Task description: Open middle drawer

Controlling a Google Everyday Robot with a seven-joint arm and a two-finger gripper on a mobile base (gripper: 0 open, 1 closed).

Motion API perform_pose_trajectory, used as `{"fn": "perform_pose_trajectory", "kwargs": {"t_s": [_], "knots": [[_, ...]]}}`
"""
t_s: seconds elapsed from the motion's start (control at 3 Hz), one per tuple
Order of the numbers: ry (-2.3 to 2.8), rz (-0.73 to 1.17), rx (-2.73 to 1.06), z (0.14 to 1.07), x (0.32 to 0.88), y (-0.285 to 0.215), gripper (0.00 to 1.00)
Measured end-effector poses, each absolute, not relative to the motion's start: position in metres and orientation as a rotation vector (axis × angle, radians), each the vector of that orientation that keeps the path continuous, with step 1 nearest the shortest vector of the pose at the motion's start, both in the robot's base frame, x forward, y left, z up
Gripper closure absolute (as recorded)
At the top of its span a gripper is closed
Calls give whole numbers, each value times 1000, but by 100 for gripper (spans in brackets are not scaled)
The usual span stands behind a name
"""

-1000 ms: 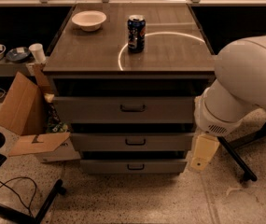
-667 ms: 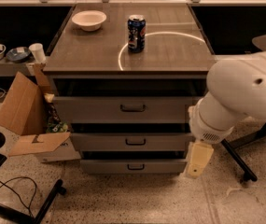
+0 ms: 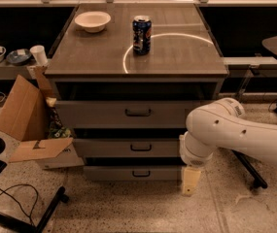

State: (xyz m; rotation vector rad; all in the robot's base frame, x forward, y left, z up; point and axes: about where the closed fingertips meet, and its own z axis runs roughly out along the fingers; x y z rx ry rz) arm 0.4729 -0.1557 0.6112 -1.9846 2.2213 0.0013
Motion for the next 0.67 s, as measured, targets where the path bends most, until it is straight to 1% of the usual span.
{"fn": "perform_pose_trajectory", "kwargs": {"t_s": [0.33, 0.67], "knots": [[2221, 1, -1985, 611, 473, -156, 0], [2191, 71, -1961, 564, 487, -143, 0]]}}
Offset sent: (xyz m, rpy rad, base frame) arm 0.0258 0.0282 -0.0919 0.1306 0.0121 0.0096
